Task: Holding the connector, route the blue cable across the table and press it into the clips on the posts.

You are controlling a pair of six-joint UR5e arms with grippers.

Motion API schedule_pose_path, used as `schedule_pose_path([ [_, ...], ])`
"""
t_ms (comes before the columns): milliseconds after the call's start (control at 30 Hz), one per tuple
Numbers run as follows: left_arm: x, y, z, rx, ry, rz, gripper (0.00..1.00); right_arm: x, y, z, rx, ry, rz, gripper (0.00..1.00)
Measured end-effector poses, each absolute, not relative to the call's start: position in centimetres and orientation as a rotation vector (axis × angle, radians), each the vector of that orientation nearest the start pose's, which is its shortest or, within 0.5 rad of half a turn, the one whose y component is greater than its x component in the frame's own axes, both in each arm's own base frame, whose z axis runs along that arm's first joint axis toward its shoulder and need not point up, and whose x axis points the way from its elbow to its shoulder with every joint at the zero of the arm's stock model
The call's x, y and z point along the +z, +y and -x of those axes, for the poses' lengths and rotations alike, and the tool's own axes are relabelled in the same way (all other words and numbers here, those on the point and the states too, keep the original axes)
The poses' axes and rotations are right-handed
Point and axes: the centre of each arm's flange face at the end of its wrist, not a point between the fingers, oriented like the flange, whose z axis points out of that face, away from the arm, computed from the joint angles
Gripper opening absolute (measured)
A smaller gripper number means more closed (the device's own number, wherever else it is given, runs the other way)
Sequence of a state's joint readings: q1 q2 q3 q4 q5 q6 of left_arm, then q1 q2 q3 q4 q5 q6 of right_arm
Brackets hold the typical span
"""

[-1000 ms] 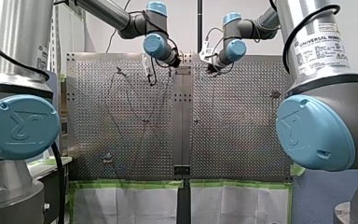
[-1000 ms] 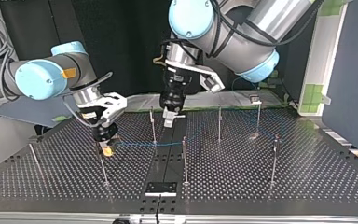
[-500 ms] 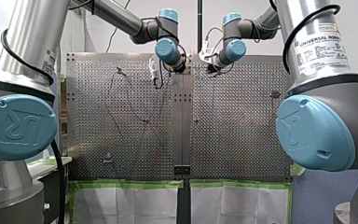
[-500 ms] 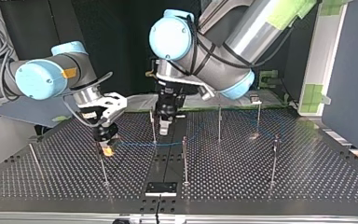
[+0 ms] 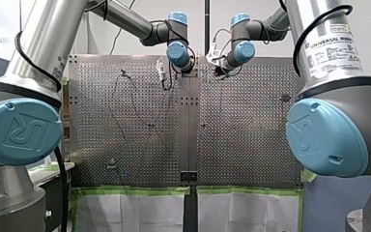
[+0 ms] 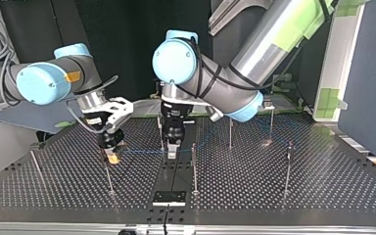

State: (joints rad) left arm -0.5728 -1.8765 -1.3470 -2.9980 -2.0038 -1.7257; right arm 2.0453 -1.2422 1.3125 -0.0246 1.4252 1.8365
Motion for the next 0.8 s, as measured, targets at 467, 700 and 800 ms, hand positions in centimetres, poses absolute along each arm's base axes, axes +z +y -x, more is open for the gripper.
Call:
schedule_pose_path([
  [467, 41.1, -41.8, -49.1, -0.251, 1.581, -0.011, 1.00, 43.3, -48.6, -41.6, -2.414, 1.538, 2.193, 0.00],
  [700, 40.0, -42.6, -50.5, -0.229, 1.602, -0.007, 1.00, 43.3, -48.6, -41.6, -2.414, 1.538, 2.193, 0.00],
  [800, 39.6, -43.0, -50.9, -0.225, 1.605, -0.007, 1.00, 43.3, -48.6, -41.5, -2.415, 1.538, 2.193, 0.00],
])
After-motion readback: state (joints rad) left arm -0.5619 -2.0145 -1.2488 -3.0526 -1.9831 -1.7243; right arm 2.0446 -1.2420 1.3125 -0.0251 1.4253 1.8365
